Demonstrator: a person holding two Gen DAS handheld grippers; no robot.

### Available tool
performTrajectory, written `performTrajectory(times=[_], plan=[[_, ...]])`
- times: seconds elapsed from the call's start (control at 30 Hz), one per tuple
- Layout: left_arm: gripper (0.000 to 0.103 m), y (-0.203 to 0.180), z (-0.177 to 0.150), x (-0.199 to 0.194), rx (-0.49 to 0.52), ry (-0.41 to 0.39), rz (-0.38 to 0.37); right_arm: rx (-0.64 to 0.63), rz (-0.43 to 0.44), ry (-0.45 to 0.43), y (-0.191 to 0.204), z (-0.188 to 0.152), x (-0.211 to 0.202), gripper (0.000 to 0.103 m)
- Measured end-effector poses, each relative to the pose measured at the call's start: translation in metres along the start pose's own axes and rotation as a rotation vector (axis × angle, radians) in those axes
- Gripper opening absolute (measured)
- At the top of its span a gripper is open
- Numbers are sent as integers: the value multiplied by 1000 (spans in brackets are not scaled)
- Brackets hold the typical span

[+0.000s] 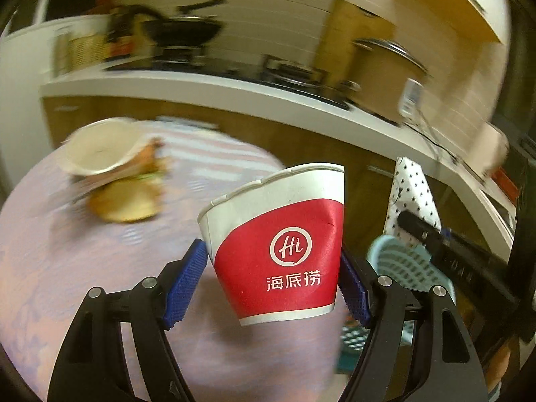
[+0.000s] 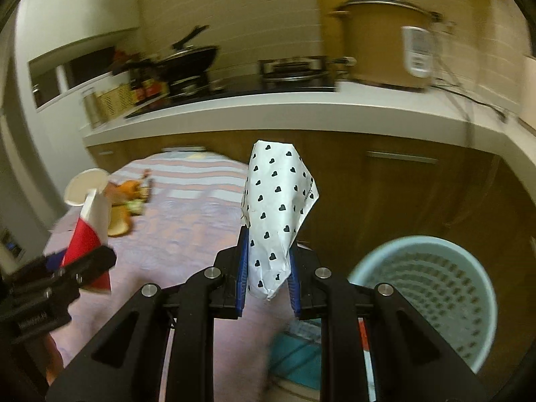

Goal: Collect trash
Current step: 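Carry the red cup and heart napkin over the basket and release both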

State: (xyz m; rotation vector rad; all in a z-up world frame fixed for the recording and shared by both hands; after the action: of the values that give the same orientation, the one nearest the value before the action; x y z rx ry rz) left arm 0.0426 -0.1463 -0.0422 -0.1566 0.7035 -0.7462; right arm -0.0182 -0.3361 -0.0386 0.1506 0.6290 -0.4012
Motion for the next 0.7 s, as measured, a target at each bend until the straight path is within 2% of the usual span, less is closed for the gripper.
performTrajectory(times=[0.23, 0.5, 0.7], plan=[[72, -68, -5, 60, 68, 99, -129, 87, -127, 46, -82, -24, 3, 18], [73, -122, -25, 122, 164, 219, -197, 166, -212, 136, -149, -57, 20, 18], [73, -145, -43, 161, 178, 306, -244, 219, -240, 225, -179, -81, 38, 18]])
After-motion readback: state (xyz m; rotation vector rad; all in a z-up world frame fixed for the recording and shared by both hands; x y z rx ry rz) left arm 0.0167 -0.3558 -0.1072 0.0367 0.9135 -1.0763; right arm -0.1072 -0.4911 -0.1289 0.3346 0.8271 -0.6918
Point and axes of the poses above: each gripper's, at about its wrist camera, not at the fingertips, and x roughly the way its jaws point, y to its left, z to its top, the point moved 2 cm from there along x, roughly the way its jaws point, and after that the axes turned 14 degrees about -z, right-handed, at the moved point
